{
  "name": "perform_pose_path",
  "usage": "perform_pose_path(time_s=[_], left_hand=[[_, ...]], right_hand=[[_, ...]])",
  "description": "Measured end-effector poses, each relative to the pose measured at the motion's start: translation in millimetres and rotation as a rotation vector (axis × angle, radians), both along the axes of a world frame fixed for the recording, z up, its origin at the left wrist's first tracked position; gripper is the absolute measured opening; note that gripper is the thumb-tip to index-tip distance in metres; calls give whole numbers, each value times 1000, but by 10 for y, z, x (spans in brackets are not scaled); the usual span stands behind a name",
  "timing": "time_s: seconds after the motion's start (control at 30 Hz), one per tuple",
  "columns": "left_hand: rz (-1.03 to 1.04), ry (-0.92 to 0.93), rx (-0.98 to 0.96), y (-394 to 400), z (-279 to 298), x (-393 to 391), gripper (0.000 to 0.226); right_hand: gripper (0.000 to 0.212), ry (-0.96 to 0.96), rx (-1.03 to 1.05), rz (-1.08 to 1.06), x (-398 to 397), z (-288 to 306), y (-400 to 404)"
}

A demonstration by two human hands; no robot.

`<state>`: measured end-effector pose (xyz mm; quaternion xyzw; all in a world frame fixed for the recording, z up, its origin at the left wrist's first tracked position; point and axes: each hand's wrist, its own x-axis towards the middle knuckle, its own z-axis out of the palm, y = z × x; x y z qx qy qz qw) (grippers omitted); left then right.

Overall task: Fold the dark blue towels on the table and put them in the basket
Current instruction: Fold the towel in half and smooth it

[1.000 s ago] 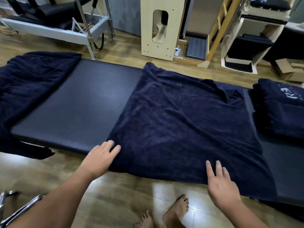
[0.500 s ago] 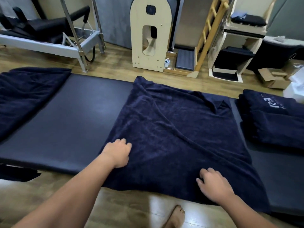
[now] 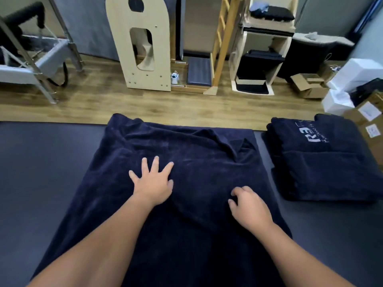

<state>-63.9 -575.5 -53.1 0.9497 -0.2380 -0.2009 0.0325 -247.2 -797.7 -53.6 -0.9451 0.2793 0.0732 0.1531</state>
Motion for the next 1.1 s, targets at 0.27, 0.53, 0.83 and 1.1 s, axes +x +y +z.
perform_pose_path(time_s=[0.27,0.53,0.83,1.1], left_hand=[[152,222,328,-699,-121,586,142],[-53,113,522,-785,-36,713,142],[141,-146,116,-481,219,2077,49],[174,65,284,-216,19,2977,17]], right_hand=[[53,-152,20,-159,1198,-44,-799],[39,33,56,-166,1989,-123,-995],[20,-191,46,-408,2069,40,-1474],[18,-178,-127,-438,2428,225,-2001]])
